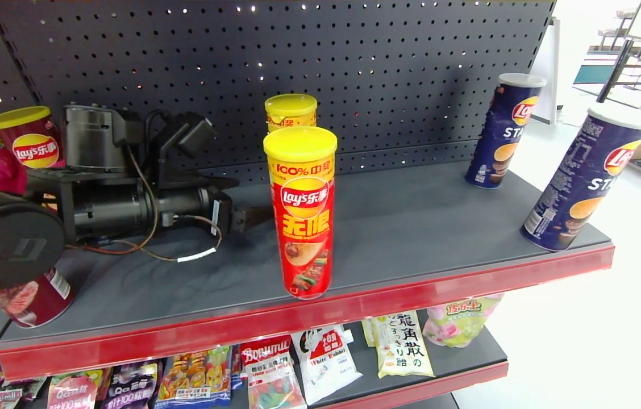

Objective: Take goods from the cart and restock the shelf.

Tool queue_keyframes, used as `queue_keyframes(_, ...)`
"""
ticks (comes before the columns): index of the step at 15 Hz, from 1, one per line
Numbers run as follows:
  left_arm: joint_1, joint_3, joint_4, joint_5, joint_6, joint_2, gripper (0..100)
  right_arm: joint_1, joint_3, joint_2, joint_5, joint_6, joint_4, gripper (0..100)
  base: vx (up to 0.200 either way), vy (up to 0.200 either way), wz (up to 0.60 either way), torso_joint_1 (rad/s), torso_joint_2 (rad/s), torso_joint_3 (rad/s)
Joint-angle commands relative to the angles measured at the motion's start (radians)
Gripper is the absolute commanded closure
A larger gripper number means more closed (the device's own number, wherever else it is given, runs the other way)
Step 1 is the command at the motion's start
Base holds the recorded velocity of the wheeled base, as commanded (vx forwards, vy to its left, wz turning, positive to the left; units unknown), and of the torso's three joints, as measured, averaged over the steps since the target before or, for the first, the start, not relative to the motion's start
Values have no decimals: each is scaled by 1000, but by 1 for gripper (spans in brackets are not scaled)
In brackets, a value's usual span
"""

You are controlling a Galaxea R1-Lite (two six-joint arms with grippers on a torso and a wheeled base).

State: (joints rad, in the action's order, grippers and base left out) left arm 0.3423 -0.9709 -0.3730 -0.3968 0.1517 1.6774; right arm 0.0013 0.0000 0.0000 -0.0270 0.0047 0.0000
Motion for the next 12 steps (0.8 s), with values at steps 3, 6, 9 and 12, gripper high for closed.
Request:
queue_keyframes(3,-22,202,2,0,2,-216,0,0,0,2,-1,0,0,0,0,0,0,0,0,0)
queue_keyframes(6,-28,374,16,3,0,-461,0,0,0,2,-1,0,0,0,0,0,0,0,0,0)
queue_keyframes(9,-66,451,321,102,0,-838,0,0,0,2,-1,0,0,0,0,0,0,0,0,0)
queue_keyframes(12,-72,448,651,368,-11,-1208,0,0,0,2,-1,0,0,0,0,0,0,0,0,0)
